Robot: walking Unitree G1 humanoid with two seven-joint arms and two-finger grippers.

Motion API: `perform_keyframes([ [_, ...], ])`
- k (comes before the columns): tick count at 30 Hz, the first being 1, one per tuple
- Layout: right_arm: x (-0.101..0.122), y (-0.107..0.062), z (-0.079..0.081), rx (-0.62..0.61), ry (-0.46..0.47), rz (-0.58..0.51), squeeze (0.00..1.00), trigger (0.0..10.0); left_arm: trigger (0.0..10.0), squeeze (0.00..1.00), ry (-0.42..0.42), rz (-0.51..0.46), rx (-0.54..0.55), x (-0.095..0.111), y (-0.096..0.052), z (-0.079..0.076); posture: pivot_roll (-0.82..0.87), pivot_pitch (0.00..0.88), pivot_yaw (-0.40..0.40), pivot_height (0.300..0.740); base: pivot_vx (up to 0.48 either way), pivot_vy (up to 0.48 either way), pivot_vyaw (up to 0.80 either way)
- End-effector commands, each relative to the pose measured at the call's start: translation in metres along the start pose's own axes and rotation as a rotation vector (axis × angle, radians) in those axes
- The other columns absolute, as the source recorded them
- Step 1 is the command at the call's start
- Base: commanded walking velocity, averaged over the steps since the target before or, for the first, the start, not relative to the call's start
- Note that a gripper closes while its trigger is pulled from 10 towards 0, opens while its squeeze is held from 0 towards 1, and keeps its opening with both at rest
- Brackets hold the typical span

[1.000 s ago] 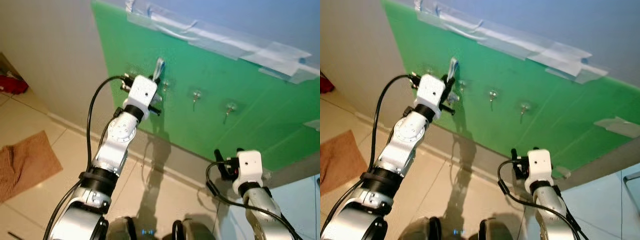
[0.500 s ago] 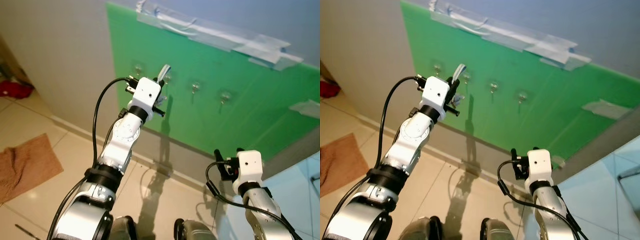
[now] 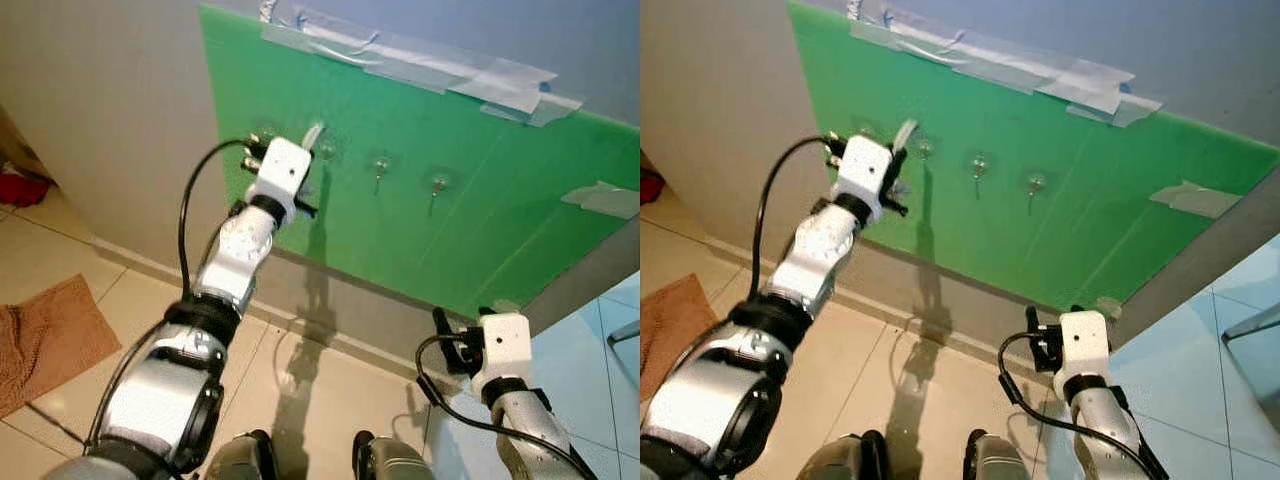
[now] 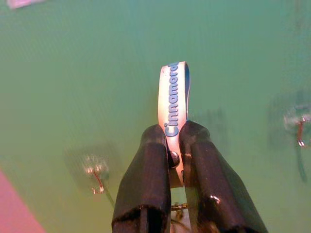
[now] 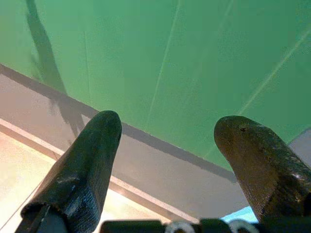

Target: Hang keys on a hook

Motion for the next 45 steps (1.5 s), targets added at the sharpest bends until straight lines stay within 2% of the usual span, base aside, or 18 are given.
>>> perform_keyframes([
  [1,0.001,-0.004,-0.009,-0.030,-0.009,0.001,0.11,10.0,10.0,0.00,0.004,-0.006,-0.014,0.001,0.002,-0.005,-0.23,0.173,-0.044,0.740,0.000,0.000,0.00],
  [16,-0.013,-0.039,-0.017,-0.061,-0.026,0.056,0.11,10.0,10.0,0.00,0.066,-0.025,-0.045,0.010,0.010,-0.001,-0.31,0.222,-0.055,0.740,0.000,0.000,0.00],
  [26,-0.016,-0.063,-0.019,-0.081,-0.033,0.090,0.11,10.0,10.0,0.00,0.093,-0.047,-0.102,0.014,0.013,-0.016,-0.37,0.262,-0.053,0.740,0.000,0.000,0.00],
  [34,-0.019,-0.070,-0.018,-0.099,-0.027,0.109,0.11,10.0,10.0,0.00,0.093,-0.089,-0.149,0.020,0.014,-0.035,-0.38,0.269,-0.039,0.740,0.000,0.000,0.00],
  [45,-0.023,-0.067,-0.017,-0.095,-0.025,0.113,0.11,10.0,10.0,0.00,0.091,-0.145,-0.146,0.033,0.016,-0.041,-0.37,0.262,-0.034,0.740,0.000,0.000,0.00],
])
Point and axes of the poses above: a point about 5 cm out from each wrist's last joint towards the gripper, its own y axis pointing out of the wrist towards the gripper, its own x axis along the axis of the wrist's last joint, z = x × y, the point moved 5 cm from there along y, pointing out of the wrist towards the gripper, and after that the axes turned 9 degrees about -y, right-handed, at the moved point
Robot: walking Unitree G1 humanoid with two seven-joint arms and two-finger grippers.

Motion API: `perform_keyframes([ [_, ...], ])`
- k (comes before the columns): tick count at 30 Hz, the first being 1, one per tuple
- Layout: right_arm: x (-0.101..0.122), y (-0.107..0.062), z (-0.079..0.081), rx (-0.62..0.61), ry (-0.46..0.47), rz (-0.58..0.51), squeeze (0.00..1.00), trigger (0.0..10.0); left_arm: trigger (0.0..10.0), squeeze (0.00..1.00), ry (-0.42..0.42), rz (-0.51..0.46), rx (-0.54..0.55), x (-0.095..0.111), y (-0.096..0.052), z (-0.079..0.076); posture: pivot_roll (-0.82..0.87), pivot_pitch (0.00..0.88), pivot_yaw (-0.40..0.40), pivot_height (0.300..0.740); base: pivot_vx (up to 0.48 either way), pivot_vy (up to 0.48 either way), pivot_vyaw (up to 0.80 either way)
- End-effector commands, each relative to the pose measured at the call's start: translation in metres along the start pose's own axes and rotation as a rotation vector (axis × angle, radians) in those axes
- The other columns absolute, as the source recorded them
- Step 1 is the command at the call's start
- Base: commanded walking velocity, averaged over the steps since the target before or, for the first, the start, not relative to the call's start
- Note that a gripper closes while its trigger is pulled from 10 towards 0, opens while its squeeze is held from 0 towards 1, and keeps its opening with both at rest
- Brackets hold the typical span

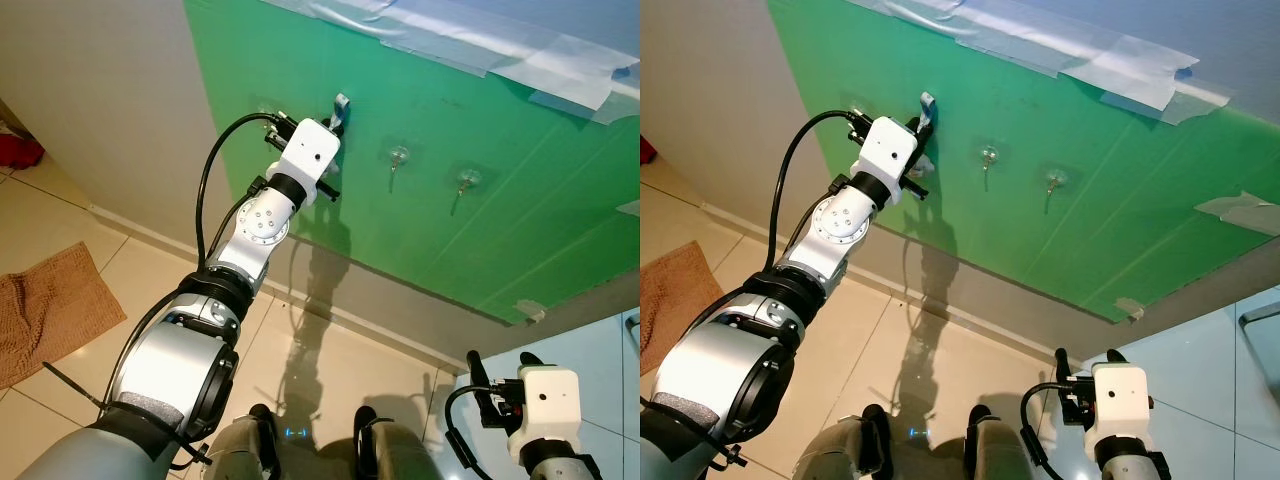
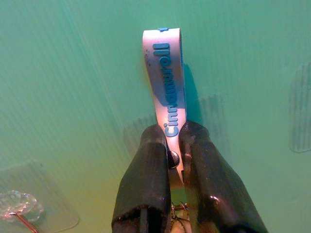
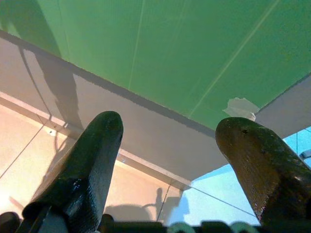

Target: Hang keys on a hook

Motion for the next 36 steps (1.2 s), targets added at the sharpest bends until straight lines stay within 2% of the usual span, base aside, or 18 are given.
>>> perform_keyframes([
  [1,-0.011,-0.004,-0.002,-0.011,-0.007,0.038,0.11,10.0,10.0,0.00,0.019,-0.039,-0.032,0.011,0.005,-0.011,-0.37,0.262,-0.034,0.740,0.000,0.000,0.00],
  [7,-0.007,0.004,0.002,-0.008,0.004,0.020,0.11,10.0,10.0,0.00,-0.032,-0.095,0.028,0.016,-0.002,-0.006,-0.34,0.234,-0.015,0.740,0.000,0.000,0.00],
  [13,-0.002,0.014,0.006,0.000,0.014,-0.002,0.11,10.0,10.0,0.00,-0.065,-0.104,0.037,0.014,-0.011,-0.005,-0.30,0.210,-0.003,0.740,0.000,0.000,0.00],
  [19,0.005,0.029,0.011,0.016,0.021,-0.030,0.11,10.0,10.0,0.00,-0.066,-0.103,0.056,0.014,-0.019,0.000,-0.26,0.187,0.004,0.740,0.000,0.000,0.00],
  [24,0.010,0.038,0.014,0.025,0.023,-0.048,0.11,10.0,10.0,0.00,-0.028,-0.100,0.055,0.013,-0.023,0.003,-0.24,0.176,-0.003,0.740,0.000,0.000,0.00],
  [28,0.012,0.040,0.014,0.033,0.018,-0.056,0.11,10.0,10.0,0.00,0.010,-0.088,0.027,0.008,-0.024,0.000,-0.24,0.176,-0.010,0.740,0.000,0.000,0.00],
  [32,0.013,0.040,0.012,0.032,0.012,-0.060,0.11,10.0,10.0,0.00,-0.007,-0.084,0.025,0.009,-0.024,-0.001,-0.25,0.176,-0.010,0.740,0.000,0.000,0.00],
  [36,0.013,0.039,0.010,0.018,0.012,-0.059,0.11,10.0,10.0,0.00,-0.028,-0.095,0.008,0.011,-0.026,-0.010,-0.26,0.178,-0.009,0.740,0.000,0.000,0.00],
])
Point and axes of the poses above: a point about 5 cm out from each wrist's last joint towards the gripper, its own y axis pointing out of the wrist towards the gripper, its own x axis along the axis of the wrist's last joint, z = x × y, the point moved 5 cm from there along y, pointing out of the wrist towards the gripper, and after that the axes turned 9 degrees about -y, right-handed, at the moved point
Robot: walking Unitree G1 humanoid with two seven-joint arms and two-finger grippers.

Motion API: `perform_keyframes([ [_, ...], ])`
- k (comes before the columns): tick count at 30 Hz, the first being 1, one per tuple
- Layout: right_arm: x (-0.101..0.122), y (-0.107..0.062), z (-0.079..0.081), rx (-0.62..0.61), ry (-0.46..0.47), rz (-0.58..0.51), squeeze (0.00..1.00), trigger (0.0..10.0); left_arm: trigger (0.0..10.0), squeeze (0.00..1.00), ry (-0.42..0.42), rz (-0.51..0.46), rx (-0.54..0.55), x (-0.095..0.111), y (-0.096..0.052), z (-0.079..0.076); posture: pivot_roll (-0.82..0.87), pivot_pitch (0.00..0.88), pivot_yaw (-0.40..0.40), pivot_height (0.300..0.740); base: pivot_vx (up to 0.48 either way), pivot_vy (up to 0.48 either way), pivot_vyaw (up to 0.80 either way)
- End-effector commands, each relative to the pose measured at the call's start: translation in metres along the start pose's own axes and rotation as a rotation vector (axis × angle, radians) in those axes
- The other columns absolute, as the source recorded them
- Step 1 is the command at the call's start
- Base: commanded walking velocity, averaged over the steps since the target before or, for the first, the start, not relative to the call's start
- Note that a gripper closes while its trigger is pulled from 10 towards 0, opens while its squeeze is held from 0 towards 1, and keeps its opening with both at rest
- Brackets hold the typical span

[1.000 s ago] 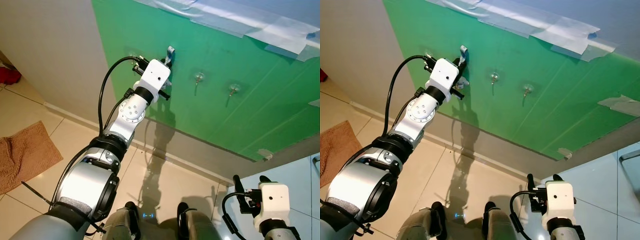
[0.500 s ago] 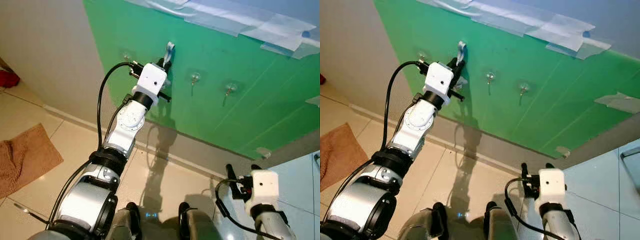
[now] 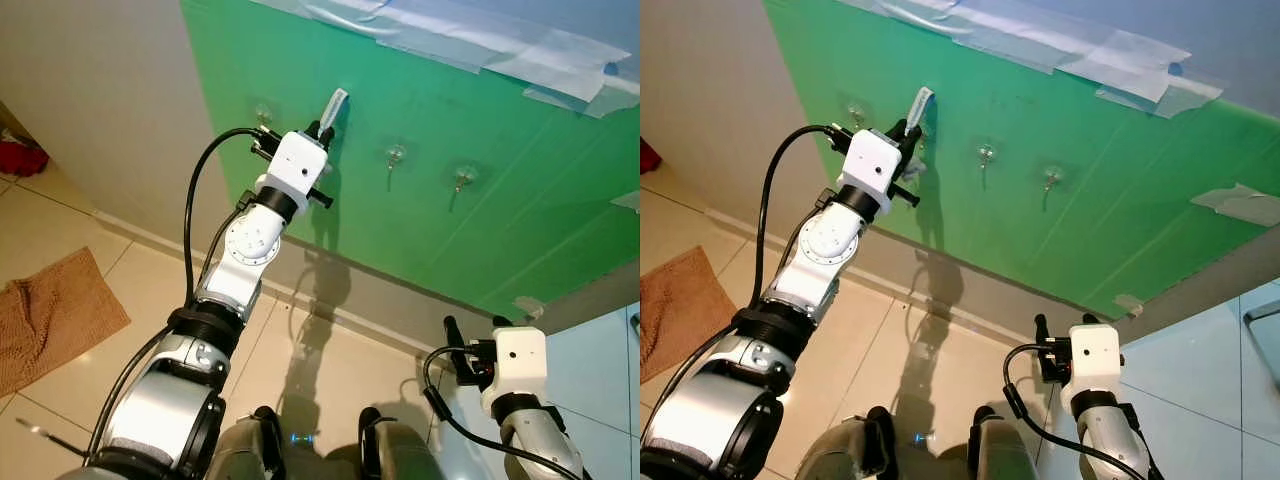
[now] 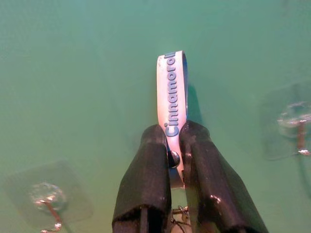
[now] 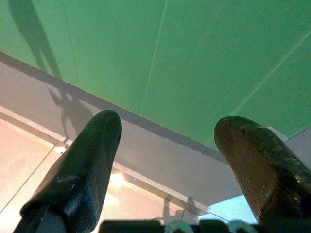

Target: Hang keys on a hook

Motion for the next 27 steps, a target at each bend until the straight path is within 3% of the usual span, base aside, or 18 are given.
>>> perform_keyframes([
  [1,-0.005,-0.003,-0.003,-0.012,-0.008,0.018,0.11,10.0,10.0,0.00,-0.003,-0.016,-0.040,0.003,0.001,-0.011,-0.26,0.181,-0.006,0.740,0.000,0.000,0.00],
  [12,-0.004,-0.010,-0.009,-0.032,-0.021,0.021,0.11,10.0,10.0,0.00,0.044,-0.040,-0.072,0.008,0.008,-0.017,-0.30,0.198,-0.016,0.740,0.000,0.000,0.00],
  [20,-0.005,-0.014,-0.010,-0.041,-0.025,0.026,0.11,10.0,10.0,0.00,-0.013,-0.027,-0.042,0.007,0.007,-0.012,-0.31,0.200,-0.013,0.740,0.000,0.000,0.00],
  [22,-0.006,-0.015,-0.011,-0.043,-0.023,0.030,0.11,10.0,10.0,0.00,-0.075,-0.014,-0.058,0.004,-0.005,-0.021,-0.31,0.202,-0.007,0.740,0.000,0.000,0.00],
  [27,-0.007,-0.015,-0.009,-0.039,-0.019,0.033,0.11,10.0,10.0,0.00,-0.109,0.020,-0.054,-0.005,-0.024,-0.028,-0.29,0.211,-0.006,0.740,0.000,0.000,0.00],
])
Point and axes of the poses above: a point about 5 cm out from each wrist's last joint towards the gripper, its own y axis pointing out of the wrist towards the gripper, its own x axis along the axis of the wrist's last joint, z = x × y, the point moved 5 cm from there along y, pointing out of the wrist towards the gripper, and after that the axes turned 9 degrees about -y, right-handed, at the moved point
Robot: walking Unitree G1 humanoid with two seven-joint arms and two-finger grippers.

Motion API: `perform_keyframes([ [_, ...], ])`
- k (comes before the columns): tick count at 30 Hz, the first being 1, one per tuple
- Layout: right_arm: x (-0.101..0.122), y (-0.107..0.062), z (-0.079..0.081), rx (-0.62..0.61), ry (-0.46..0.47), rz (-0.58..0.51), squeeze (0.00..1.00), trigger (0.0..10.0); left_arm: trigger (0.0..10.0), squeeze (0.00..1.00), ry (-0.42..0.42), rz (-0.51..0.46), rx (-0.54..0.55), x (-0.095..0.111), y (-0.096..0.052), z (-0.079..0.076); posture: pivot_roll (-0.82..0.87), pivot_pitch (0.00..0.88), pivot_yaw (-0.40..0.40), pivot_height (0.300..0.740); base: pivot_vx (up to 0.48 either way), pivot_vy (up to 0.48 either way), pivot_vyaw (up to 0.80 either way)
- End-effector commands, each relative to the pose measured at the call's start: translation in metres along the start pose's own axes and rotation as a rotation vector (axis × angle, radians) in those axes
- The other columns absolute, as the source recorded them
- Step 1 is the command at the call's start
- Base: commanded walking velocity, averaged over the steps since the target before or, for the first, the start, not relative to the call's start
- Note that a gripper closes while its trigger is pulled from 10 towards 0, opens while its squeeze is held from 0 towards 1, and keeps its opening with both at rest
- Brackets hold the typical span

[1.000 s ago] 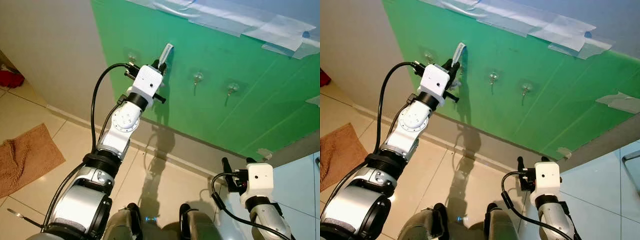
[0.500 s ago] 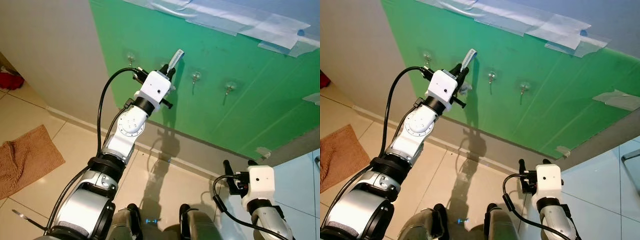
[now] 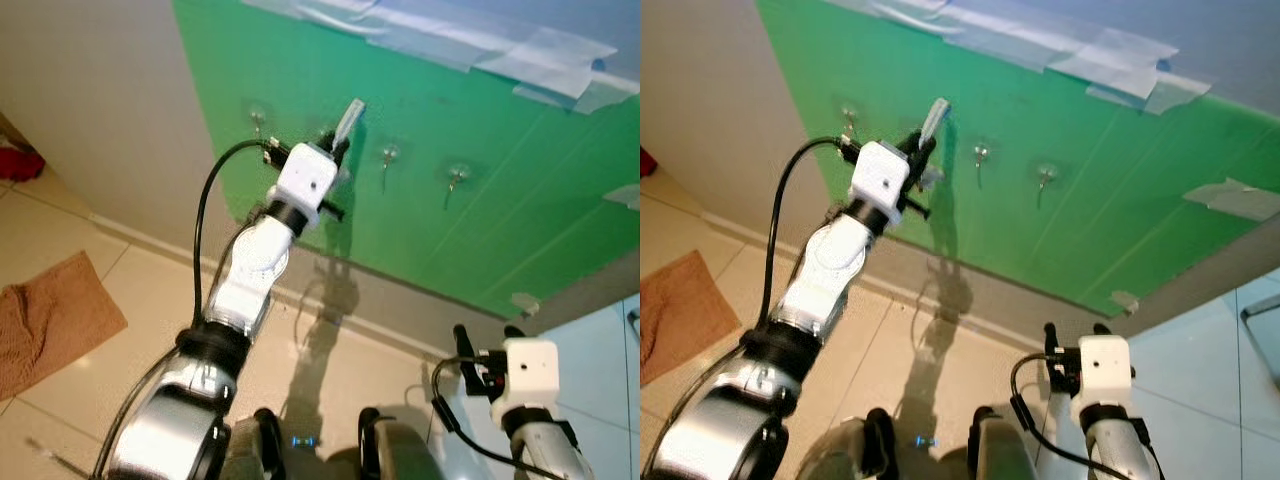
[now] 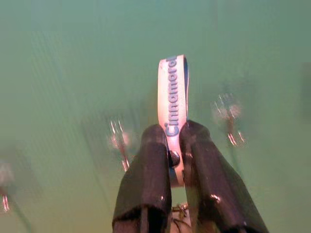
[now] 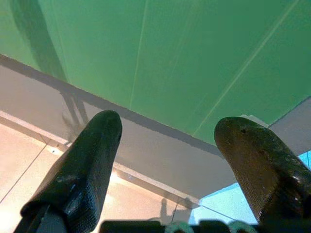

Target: Hang keys on a hook

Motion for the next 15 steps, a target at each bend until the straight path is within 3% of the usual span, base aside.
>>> perform_keyframes([
  [1,-0.004,-0.004,-0.003,-0.006,-0.013,0.020,0.11,10.0,10.0,0.00,-0.003,-0.010,0.000,0.005,-0.001,-0.001,-0.28,0.212,-0.009,0.740,0.000,0.000,0.00],
  [7,-0.004,0.000,0.000,0.020,-0.019,0.017,0.12,10.0,10.0,0.00,-0.009,0.036,0.032,-0.004,-0.012,0.007,-0.26,0.207,-0.024,0.740,0.000,0.000,0.00],
  [15,-0.003,0.002,0.000,0.031,-0.026,0.013,0.11,10.0,10.0,0.00,-0.024,0.068,0.068,-0.007,-0.008,0.019,-0.26,0.201,-0.030,0.740,0.000,0.000,0.00],
])
Point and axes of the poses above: a point about 5 cm out from each wrist's last joint towards the gripper, its own y axis pointing out of the wrist towards the gripper, its own x axis along the axis of the wrist's last joint, z = x × y, the point moved 5 cm from there along y, pointing out of the wrist towards the gripper, and after that the axes turned 9 degrees about -y, right-handed, at the moved point
